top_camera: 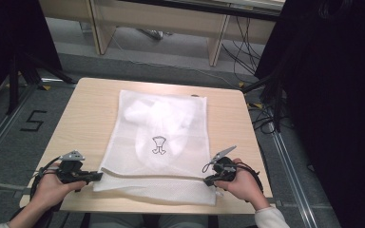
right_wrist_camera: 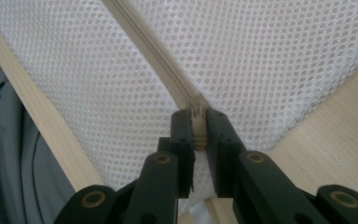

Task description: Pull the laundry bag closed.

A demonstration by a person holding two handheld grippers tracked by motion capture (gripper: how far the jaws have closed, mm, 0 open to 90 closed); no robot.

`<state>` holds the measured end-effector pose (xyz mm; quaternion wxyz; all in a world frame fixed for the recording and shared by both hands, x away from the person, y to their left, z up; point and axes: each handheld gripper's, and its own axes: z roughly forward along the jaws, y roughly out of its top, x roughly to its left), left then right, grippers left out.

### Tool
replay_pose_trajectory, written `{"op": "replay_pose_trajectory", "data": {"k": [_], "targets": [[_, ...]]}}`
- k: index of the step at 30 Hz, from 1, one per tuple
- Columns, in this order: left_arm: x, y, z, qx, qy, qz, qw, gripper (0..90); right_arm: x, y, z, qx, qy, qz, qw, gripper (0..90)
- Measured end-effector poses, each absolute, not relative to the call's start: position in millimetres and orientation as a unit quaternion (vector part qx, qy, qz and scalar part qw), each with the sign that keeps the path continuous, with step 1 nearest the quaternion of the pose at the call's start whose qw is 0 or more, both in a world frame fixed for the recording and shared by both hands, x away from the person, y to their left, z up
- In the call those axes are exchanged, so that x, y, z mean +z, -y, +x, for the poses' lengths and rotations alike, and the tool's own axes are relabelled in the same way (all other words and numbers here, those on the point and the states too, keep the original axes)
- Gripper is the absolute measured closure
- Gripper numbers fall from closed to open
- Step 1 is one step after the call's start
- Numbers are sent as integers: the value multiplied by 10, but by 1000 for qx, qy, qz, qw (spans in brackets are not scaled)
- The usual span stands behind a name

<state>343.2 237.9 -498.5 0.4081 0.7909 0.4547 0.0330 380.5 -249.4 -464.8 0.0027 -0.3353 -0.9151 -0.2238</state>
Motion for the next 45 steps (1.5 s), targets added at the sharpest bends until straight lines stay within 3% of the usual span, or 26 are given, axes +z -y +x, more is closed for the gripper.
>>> {"op": "replay_pose_trajectory", "data": {"k": [45], "targets": [[-4971, -2384, 3433, 27, -453, 794, 405, 857, -4634, 2580, 3786, -207, 916, -344, 1, 827]]}}
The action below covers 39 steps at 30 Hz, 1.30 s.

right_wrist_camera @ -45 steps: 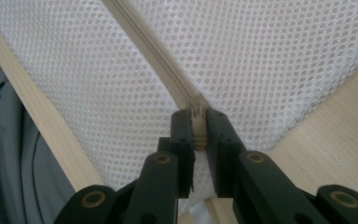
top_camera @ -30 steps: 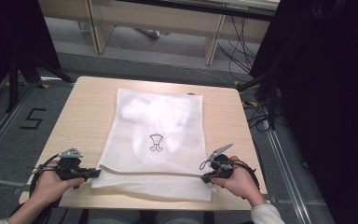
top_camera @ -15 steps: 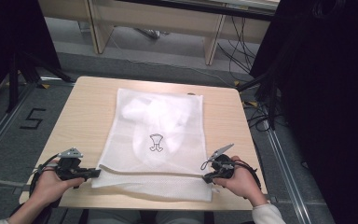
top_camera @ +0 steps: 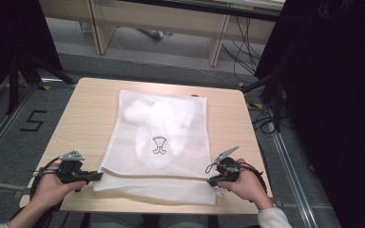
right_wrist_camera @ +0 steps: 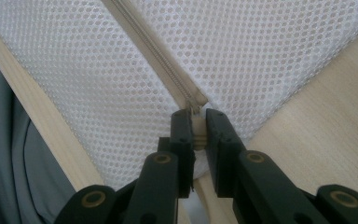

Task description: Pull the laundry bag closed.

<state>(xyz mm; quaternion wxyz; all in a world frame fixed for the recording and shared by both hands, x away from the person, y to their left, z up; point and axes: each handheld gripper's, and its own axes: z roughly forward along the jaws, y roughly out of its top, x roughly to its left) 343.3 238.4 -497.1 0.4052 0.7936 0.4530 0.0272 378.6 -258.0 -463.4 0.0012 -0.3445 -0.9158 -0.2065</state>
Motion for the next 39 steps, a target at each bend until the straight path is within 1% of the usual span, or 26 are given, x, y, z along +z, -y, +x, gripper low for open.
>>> {"op": "replay_pose_trajectory", "data": {"k": [11, 19, 20, 23, 26, 30, 32, 33, 34, 35, 36, 37, 38, 39], "targets": [[-4970, -2382, 3433, 26, -455, 792, 405, 857, -4622, 2587, 3792, -205, 919, -338, -7, 827], [-4972, -2381, 3430, 31, -457, 789, 410, 858, -4625, 2585, 3787, -202, 918, -342, -4, 827], [-4977, -2378, 3430, 33, -458, 787, 412, 858, -4624, 2581, 3782, -199, 917, -345, 2, 827], [-4968, -2389, 3434, 27, -456, 792, 406, 859, -4650, 2590, 3804, -200, 921, -333, -3, 827], [-4968, -2382, 3430, 32, -458, 791, 405, 859, -4662, 2590, 3802, -199, 922, -333, -1, 827], [-4980, -2383, 3434, 28, -457, 791, 406, 858, -4662, 2591, 3801, -197, 921, -335, 1, 827], [-4998, -2377, 3434, 22, -459, 794, 397, 853, -4677, 2589, 3800, -200, 923, -328, 2, 825], [-5010, -2376, 3436, 27, -456, 797, 395, 842, -4683, 2590, 3800, -203, 923, -326, 3, 824], [-5010, -2396, 3447, 21, -445, 811, 380, 823, -4687, 2592, 3802, -208, 923, -325, 2, 821], [-5027, -2365, 3436, 25, -453, 804, 385, 801, -4687, 2591, 3792, -214, 920, -329, -1, 815], [-5022, -2388, 3439, 29, -440, 817, 371, 775, -4682, 2596, 3780, -216, 915, -339, 5, 794], [-5035, -2378, 3438, 37, -444, 811, 380, 746, -4687, 2608, 3782, -232, 911, -341, -1, 752], [-5020, -2391, 3445, 39, -441, 815, 374, 701, -4680, 2628, 3783, -248, 905, -347, -2, 714], [-5012, -2407, 3450, 44, -441, 815, 374, 647, -4678, 2651, 3784, -264, 898, -351, -6, 710]]}}
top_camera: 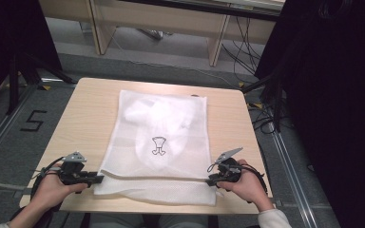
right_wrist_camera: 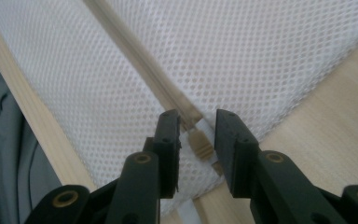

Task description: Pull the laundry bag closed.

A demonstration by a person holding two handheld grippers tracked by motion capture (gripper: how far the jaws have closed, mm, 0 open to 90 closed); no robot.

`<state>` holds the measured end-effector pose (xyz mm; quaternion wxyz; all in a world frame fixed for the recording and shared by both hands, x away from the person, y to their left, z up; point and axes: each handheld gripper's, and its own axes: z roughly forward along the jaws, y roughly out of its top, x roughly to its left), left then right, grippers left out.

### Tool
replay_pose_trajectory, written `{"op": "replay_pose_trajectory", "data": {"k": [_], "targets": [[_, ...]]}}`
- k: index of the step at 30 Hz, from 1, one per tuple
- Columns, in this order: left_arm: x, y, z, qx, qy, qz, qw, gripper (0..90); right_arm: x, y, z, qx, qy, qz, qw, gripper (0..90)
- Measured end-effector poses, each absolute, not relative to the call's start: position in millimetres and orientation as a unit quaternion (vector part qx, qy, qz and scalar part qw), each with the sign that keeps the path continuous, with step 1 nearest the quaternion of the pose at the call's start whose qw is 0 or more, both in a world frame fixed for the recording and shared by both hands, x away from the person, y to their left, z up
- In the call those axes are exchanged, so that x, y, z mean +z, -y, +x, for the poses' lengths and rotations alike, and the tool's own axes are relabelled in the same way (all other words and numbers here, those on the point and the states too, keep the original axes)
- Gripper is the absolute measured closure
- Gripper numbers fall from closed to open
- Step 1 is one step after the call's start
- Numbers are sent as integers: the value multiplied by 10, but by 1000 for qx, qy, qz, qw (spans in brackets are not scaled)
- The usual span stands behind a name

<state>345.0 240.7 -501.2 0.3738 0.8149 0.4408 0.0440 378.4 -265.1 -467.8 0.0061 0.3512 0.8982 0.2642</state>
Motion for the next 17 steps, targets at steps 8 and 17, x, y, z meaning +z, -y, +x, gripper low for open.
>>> {"op": "replay_pose_trajectory", "data": {"k": [8, 17], "targets": [[-4972, -2527, 3427, 80, -452, 788, 410, 350, -4713, 2853, 3773, 337, -825, 450, 61, 622], [-4945, -2547, 3426, 100, -460, 771, 430, 333, -4668, 2988, 3743, 309, -771, 556, 31, 683]]}}
